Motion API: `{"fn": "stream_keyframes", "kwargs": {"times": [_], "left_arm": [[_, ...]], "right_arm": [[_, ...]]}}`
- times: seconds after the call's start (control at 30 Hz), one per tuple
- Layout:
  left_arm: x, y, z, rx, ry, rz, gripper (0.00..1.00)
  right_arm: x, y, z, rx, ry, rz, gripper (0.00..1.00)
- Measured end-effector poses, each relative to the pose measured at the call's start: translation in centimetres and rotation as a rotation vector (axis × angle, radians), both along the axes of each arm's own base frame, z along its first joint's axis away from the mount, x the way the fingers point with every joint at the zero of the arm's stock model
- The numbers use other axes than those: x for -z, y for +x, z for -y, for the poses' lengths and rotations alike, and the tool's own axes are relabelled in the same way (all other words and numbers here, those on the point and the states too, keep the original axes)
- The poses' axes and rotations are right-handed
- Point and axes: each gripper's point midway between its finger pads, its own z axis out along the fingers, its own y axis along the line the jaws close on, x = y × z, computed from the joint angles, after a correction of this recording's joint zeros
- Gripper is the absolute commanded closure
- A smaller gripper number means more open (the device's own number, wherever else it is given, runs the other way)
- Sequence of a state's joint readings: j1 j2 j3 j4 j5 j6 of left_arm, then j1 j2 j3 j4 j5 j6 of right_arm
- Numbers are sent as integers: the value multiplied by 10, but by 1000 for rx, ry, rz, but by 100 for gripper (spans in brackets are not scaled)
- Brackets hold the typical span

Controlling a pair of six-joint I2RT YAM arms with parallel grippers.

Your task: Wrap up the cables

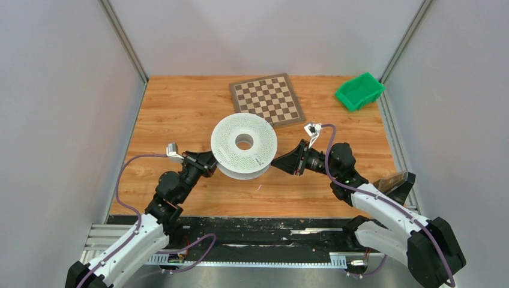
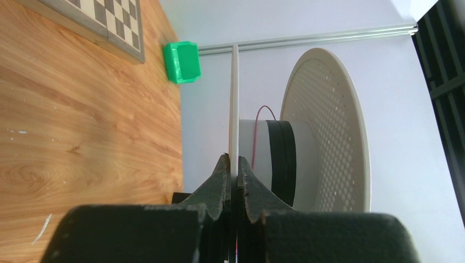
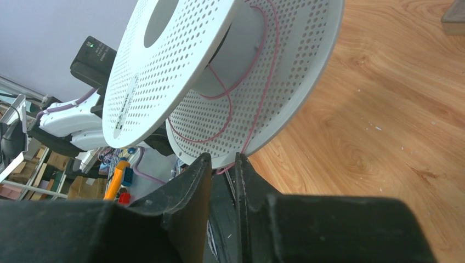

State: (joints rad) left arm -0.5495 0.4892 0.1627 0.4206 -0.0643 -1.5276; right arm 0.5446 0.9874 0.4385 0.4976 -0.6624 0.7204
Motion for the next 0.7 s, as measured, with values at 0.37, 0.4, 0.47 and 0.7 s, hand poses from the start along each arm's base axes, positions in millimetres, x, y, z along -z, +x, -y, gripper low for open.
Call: {"fn": "stream_keyframes", "kwargs": {"times": [0.37,0.4,0.47,0.7], "left_arm": [[2,2,1,0,9,-5,100],[2,2,1,-1,10,-4,100],[2,2,1,-1,11,-4,100],[2,1,1,2,11,-3,100]], "right_arm": [[8,5,0,21,-12,-43,78],[9,5,1,29,-15,-52,77],[9,7,4,54,-15,-62,77],[8,8,6,83,-4,-77,77]]}}
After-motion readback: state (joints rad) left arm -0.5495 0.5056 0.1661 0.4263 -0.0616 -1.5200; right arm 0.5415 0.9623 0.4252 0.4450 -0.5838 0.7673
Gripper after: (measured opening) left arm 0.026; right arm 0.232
